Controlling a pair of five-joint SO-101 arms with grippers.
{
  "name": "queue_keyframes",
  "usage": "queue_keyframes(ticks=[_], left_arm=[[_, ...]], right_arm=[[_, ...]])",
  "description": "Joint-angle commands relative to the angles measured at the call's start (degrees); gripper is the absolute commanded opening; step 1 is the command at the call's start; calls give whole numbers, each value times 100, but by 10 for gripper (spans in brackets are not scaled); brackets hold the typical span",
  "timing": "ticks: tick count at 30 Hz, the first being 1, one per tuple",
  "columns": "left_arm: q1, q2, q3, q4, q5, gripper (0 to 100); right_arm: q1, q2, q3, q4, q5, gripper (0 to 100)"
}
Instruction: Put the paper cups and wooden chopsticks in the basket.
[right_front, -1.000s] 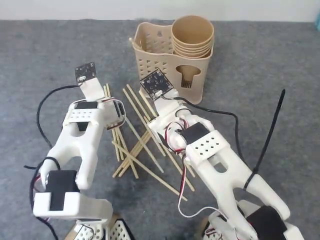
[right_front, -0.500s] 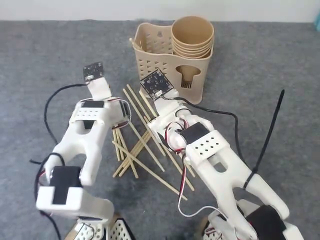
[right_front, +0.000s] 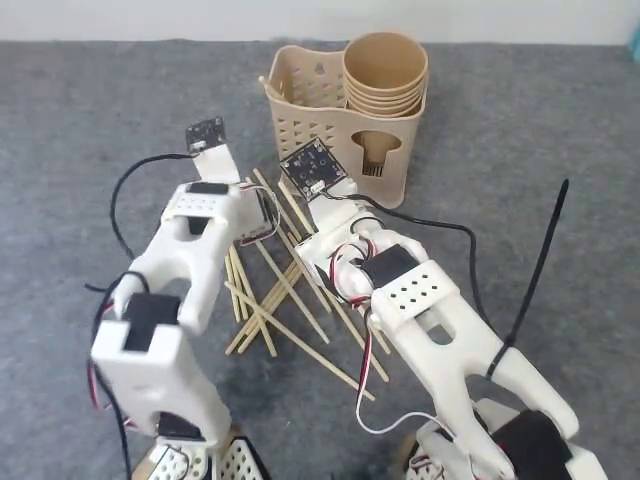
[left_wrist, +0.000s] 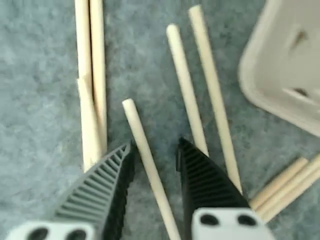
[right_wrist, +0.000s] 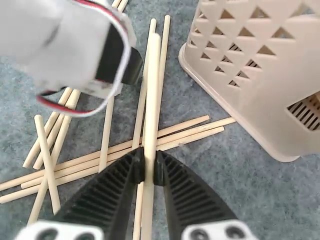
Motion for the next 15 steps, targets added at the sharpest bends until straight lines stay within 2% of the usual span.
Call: queue_keyframes(ticks=[1,4,7,11,15], left_arm=[[-132,589,-1209,932,176,130],[-141,879,-1587,1292,158,113],[-141,879,-1578,1327,158,9],[-132,756,-1560,1530,149,13],[-97,290,-1147,1354,-158,13]], right_arm=[[57,-163,-18,-66,26,19],[57,-163,-18,-66,18,19],[57,-163,-18,-66,18,19],[57,-163,-18,-75,26,19],[66,-171,-18,-75,26,19]])
